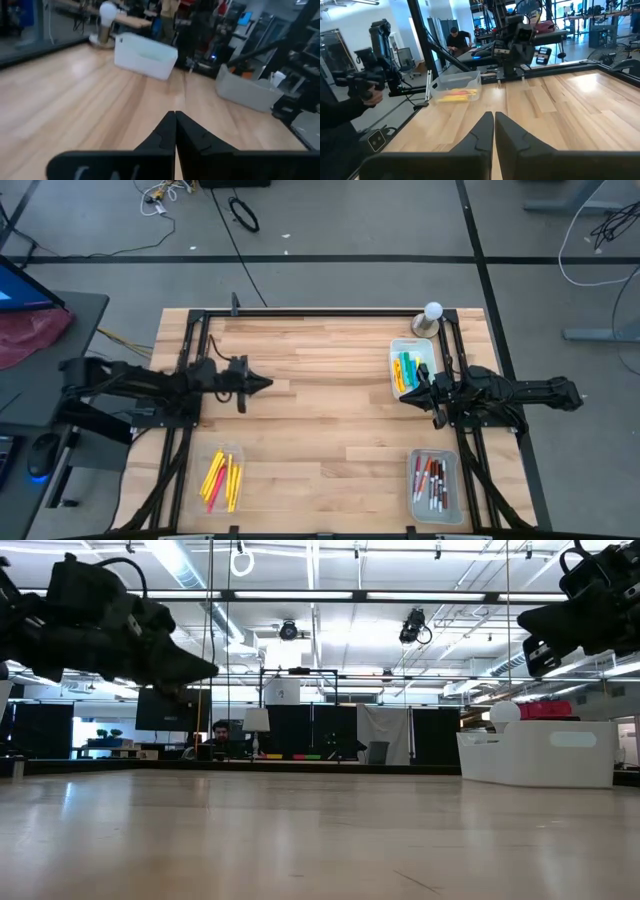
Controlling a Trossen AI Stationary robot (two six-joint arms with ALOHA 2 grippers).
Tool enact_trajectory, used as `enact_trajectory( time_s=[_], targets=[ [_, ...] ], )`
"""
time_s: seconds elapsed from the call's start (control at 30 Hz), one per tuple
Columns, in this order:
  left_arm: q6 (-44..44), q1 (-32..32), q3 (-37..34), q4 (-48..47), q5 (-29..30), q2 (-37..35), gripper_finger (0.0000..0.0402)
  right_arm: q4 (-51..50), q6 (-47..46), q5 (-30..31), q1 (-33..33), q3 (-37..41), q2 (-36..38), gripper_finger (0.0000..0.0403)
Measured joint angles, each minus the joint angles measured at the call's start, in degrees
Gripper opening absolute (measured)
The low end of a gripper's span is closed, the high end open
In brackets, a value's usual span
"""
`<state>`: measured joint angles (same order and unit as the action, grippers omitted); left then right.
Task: Pick & Place Markers
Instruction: Return to Home Position
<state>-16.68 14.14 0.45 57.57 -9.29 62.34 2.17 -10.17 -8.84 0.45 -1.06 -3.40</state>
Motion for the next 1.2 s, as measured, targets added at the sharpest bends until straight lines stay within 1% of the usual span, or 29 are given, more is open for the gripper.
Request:
enact_trajectory(
  time_s=[0.07,0.13,0.23,0.3,0.37,0.47,0.57,0.63,0.7,0.9,1.07,1.2],
  targets=[
    [1.6,1.1,0.0,-1.6,-1.6,-3.3,0.0006,0.0,0.0,0.0,0.0,0.0,0.0,0.002],
    [2.6,0.7,0.0,-2.9,-1.9,-6.1,0.0004,0.0,0.0,0.0,0.0,0.0,0.0,0.002],
    [4.8,-1.6,0.0,-6.1,-2.1,-10.4,0.0004,0.0,0.0,0.0,0.0,0.0,0.0,0.002],
    [5.8,-3.8,0.0,-10.2,-2.0,-13.0,0.0003,0.0,0.0,0.0,0.0,0.0,0.0,0.002],
    [7.1,-6.7,0.0,-12.8,0.0,-15.7,0.0003,0.0,0.0,0.0,0.0,0.0,0.0,0.002],
    [9.3,-12.0,0.0,-17.8,6.3,-19.4,0.0002,0.0,0.0,0.0,0.0,0.0,0.0,0.002],
    [11.4,-16.4,0.0,-21.9,8.5,-23.4,0.0002,0.0,0.0,0.0,0.0,0.0,0.0,0.002],
    [12.7,-17.6,0.0,-25.4,9.5,-26.5,0.0002,0.0,0.0,0.0,0.0,0.0,0.0,0.002],
    [13.0,-17.5,0.0,-28.0,9.3,-30.0,0.0002,0.0,0.0,0.0,0.0,0.0,0.0,0.002],
    [14.3,-14.2,0.0,-37.2,3.2,-42.5,0.0001,0.0,0.0,0.0,0.0,0.0,0.0,0.002],
    [12.5,-11.4,0.0,-47.2,2.9,-52.8,0.0002,-0.1,0.0,0.0,0.0,0.0,0.0,0.002],
    [11.3,-11.4,0.0,-50.1,3.1,-59.8,0.0003,-0.1,0.0,0.0,0.0,0.0,0.0,0.002]
  ],
)
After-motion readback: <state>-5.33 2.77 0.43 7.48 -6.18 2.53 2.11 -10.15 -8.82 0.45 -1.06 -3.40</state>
